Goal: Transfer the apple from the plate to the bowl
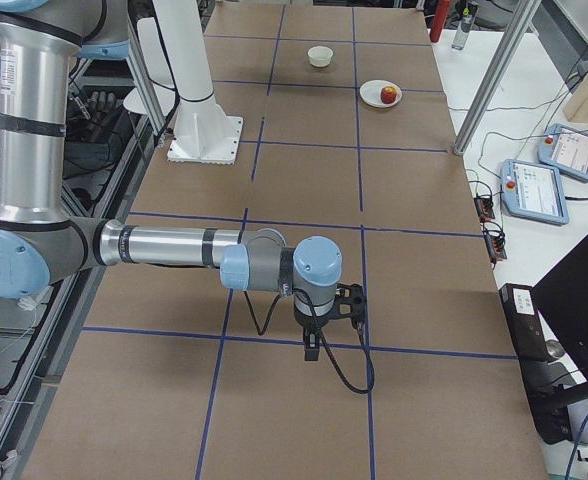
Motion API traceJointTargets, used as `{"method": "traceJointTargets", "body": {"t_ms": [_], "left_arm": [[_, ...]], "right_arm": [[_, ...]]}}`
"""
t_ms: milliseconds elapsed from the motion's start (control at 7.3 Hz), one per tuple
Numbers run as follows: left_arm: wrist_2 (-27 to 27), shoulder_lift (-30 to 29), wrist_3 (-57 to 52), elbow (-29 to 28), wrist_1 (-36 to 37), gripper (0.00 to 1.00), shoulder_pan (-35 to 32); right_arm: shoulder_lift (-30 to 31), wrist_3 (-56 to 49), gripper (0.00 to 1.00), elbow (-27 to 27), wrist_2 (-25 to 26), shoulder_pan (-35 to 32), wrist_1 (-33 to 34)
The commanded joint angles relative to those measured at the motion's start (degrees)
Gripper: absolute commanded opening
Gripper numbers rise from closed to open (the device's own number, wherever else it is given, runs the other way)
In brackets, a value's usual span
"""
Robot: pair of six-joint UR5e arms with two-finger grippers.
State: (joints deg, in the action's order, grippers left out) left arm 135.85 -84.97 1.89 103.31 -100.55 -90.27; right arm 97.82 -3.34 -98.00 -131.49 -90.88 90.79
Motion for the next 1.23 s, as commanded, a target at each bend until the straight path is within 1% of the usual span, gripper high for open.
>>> {"method": "traceJointTargets", "body": {"t_ms": [0, 137, 274, 411, 548, 685, 822, 959, 1096], "left_arm": [[-0.67, -10.07, 13.79, -3.26, -2.29, 1.00, 8.84], [-3.46, -16.04, 18.81, -6.85, -2.11, 1.00, 12.79], [-6.71, -22.80, 23.90, -12.02, -2.02, 1.00, 17.18], [-6.83, -29.57, 29.61, -17.99, -2.11, 1.00, 22.01], [-6.83, -37.20, 36.89, -25.27, -2.80, 1.00, 26.41], [-7.00, -42.41, 39.22, -30.31, -2.98, 1.00, 28.20], [-10.31, -46.38, 41.68, -35.32, -3.60, 1.00, 30.22], [-14.00, -47.73, 45.01, -38.06, -7.08, 1.00, 31.63], [-14.30, -49.22, 48.61, -40.61, -8.68, 1.00, 32.25]], "right_arm": [[0.00, 0.00, 1.00, 0.00, 0.00, 0.00, 0.00], [0.00, 0.00, 1.00, 0.00, 0.00, 0.00, 0.00], [0.00, 0.00, 1.00, 0.00, 0.00, 0.00, 0.00], [0.00, 0.00, 1.00, 0.00, 0.00, 0.00, 0.00], [0.00, 0.00, 1.00, 0.00, 0.00, 0.00, 0.00], [0.00, 0.00, 1.00, 0.00, 0.00, 0.00, 0.00], [0.00, -0.09, 1.00, 0.00, 0.00, 0.00, 0.00], [0.00, 0.00, 1.00, 0.00, 0.00, 0.00, 0.00], [0.00, 0.00, 1.00, 0.00, 0.00, 0.00, 0.00]]}}
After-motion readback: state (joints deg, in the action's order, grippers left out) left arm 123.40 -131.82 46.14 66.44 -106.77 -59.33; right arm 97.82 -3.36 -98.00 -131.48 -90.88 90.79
